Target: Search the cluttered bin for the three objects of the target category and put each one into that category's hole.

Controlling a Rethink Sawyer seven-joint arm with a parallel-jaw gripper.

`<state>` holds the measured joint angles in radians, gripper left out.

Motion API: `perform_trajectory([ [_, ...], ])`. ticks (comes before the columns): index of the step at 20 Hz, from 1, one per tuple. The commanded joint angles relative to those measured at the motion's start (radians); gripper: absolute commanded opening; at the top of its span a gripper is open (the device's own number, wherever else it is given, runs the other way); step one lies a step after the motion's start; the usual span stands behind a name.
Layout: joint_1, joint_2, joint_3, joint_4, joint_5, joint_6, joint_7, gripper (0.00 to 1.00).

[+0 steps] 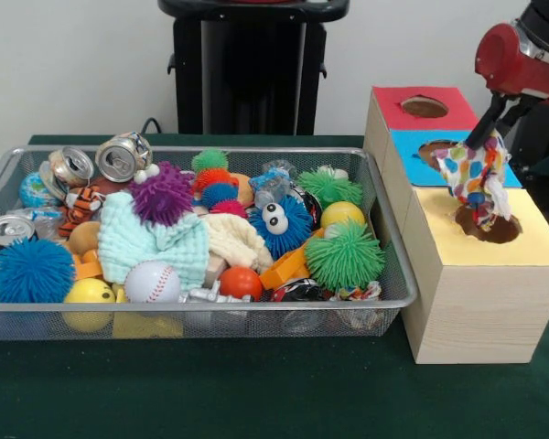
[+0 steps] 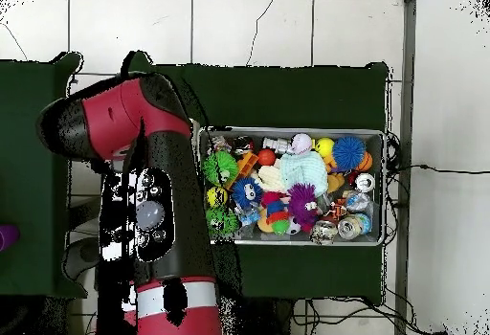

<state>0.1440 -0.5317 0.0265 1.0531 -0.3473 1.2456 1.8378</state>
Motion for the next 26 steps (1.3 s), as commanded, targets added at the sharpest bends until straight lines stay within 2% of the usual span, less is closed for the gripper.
perform_trajectory([
  [1,0.001,0.113,-0.017,-0.097,0.023,0.041,0.29,0.0],
  [5,0.015,0.181,-0.019,-0.159,0.03,0.011,0.321,0.0],
  [10,0.023,0.211,-0.023,-0.154,0.056,-0.05,0.349,0.0],
  [16,0.044,0.229,-0.057,-0.076,0.087,-0.165,0.432,0.0],
  [21,0.065,0.202,-0.09,0.049,0.104,-0.316,0.52,0.0],
  [26,0.066,0.189,-0.095,0.161,0.124,-0.43,0.548,0.0],
])
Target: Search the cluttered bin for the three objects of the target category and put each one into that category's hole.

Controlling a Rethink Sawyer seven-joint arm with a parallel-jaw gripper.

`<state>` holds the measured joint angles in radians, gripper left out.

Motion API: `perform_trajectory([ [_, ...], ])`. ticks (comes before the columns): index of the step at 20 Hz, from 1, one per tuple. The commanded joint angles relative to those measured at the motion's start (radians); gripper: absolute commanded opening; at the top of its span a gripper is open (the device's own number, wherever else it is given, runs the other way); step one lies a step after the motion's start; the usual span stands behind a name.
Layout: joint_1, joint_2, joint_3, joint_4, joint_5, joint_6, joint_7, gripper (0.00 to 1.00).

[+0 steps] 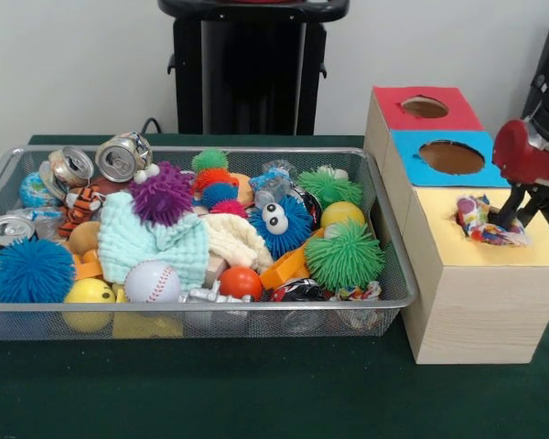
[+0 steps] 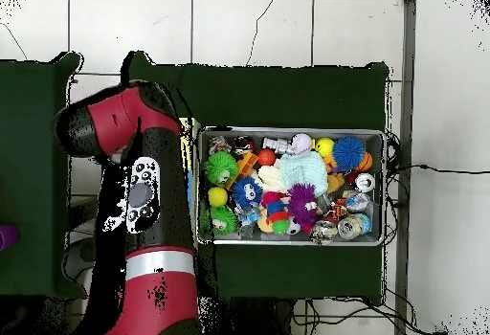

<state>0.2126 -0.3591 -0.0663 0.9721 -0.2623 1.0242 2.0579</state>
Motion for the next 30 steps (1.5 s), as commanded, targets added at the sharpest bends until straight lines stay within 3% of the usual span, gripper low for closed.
perform_trajectory([
  [1,-0.006,0.018,0.001,0.265,0.04,-0.251,0.334,0.0],
  [9,-0.016,0.039,-0.011,0.377,0.03,-0.41,0.325,0.0],
  [15,-0.043,0.053,-0.012,0.452,0.039,-0.501,0.27,0.0],
  [20,-0.064,0.049,0.009,0.48,0.058,-0.514,0.22,0.0],
  [21,-0.069,0.047,0.016,0.484,0.064,-0.507,0.209,1.0],
  [27,-0.06,0.042,-0.002,0.484,0.06,-0.561,0.221,1.0],
  [30,-0.067,0.019,0.005,0.484,0.065,-0.513,0.179,1.0],
])
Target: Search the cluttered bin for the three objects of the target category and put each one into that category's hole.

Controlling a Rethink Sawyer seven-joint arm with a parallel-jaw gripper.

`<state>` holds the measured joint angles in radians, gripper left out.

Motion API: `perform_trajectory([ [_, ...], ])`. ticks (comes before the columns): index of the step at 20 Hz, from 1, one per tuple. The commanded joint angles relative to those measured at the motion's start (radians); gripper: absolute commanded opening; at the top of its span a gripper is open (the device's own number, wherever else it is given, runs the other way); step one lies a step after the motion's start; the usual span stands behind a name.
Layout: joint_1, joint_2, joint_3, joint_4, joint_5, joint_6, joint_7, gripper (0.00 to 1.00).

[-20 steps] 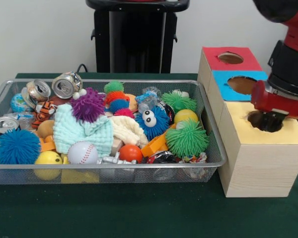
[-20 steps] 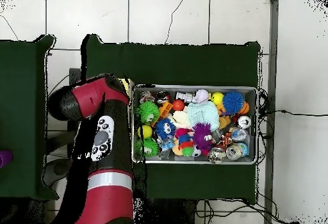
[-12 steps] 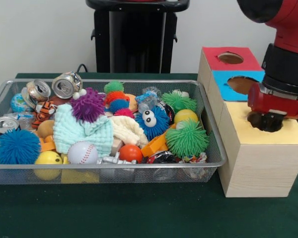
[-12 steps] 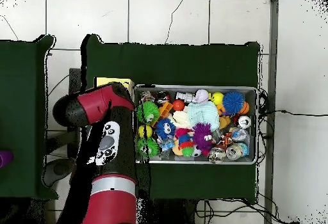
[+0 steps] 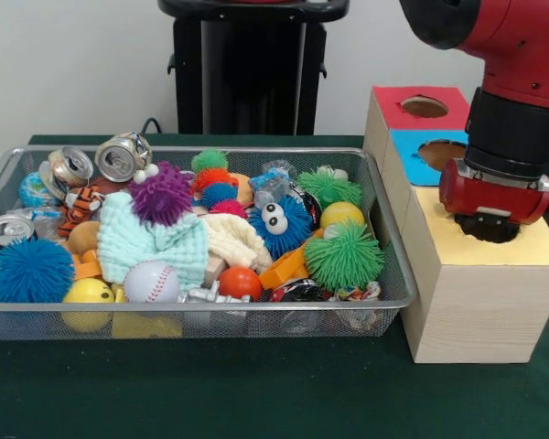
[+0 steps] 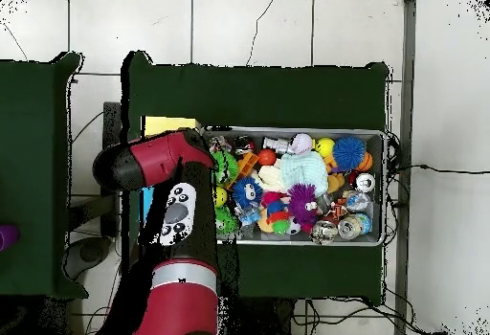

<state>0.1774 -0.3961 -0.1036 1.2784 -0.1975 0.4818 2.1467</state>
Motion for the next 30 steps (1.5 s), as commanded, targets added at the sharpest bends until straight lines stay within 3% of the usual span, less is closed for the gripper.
perform_trajectory([
  [1,-0.035,0.045,0.045,0.173,0.008,0.069,0.076,1.0],
  [5,-0.042,-0.005,0.049,0.154,0.028,0.207,0.023,1.0],
  [9,-0.041,-0.078,0.037,0.108,0.054,0.409,-0.023,1.0],
  [13,-0.06,-0.104,0.051,0.033,0.072,0.599,-0.066,1.0],
  [15,-0.065,-0.116,0.054,0.012,0.075,0.649,-0.074,1.0],
  [23,-0.084,-0.158,0.072,-0.001,0.064,0.742,-0.085,1.0],
  [30,-0.1,-0.172,0.09,-0.005,0.051,0.763,-0.079,1.0],
])
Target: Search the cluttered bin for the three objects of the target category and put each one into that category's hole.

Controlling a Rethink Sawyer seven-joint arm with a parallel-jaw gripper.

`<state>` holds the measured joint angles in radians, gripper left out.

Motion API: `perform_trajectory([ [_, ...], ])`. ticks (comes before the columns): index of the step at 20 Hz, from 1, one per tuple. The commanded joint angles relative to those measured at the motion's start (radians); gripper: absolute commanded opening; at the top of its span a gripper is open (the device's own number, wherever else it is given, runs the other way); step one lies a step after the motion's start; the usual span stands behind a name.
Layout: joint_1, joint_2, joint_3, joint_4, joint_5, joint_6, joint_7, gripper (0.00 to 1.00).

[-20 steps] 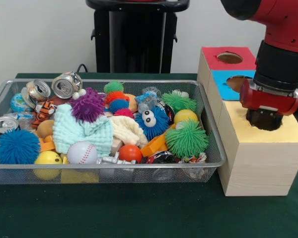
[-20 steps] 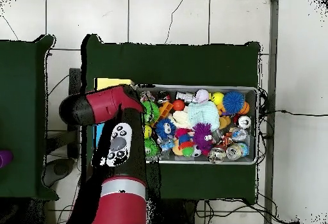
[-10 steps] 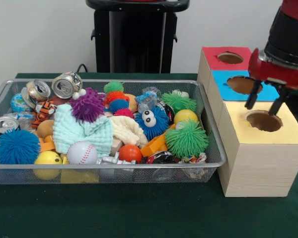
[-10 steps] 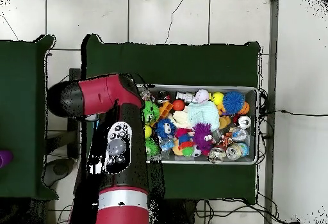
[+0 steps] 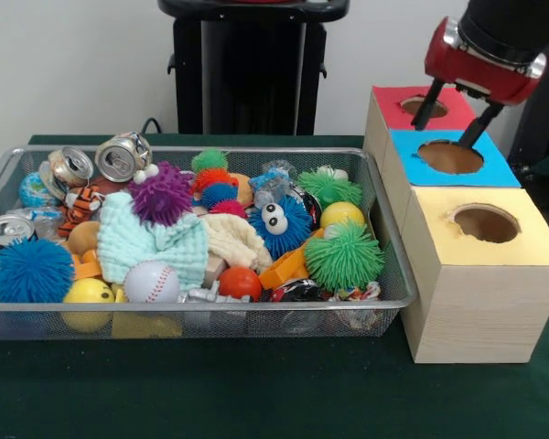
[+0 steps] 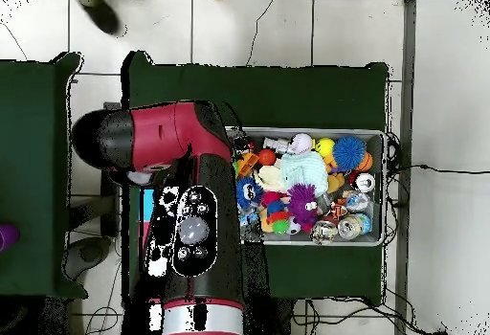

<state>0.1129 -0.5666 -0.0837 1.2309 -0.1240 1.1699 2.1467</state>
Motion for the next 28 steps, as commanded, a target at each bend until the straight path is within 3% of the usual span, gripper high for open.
perform_trajectory([
  [1,-0.043,-0.013,0.073,0.057,-0.023,0.066,-0.091,1.0],
  [15,-0.24,-0.144,0.133,0.187,-0.135,-0.018,-0.382,1.0],
  [28,-0.363,-0.156,0.234,0.304,-0.223,-0.195,-0.414,1.0],
])
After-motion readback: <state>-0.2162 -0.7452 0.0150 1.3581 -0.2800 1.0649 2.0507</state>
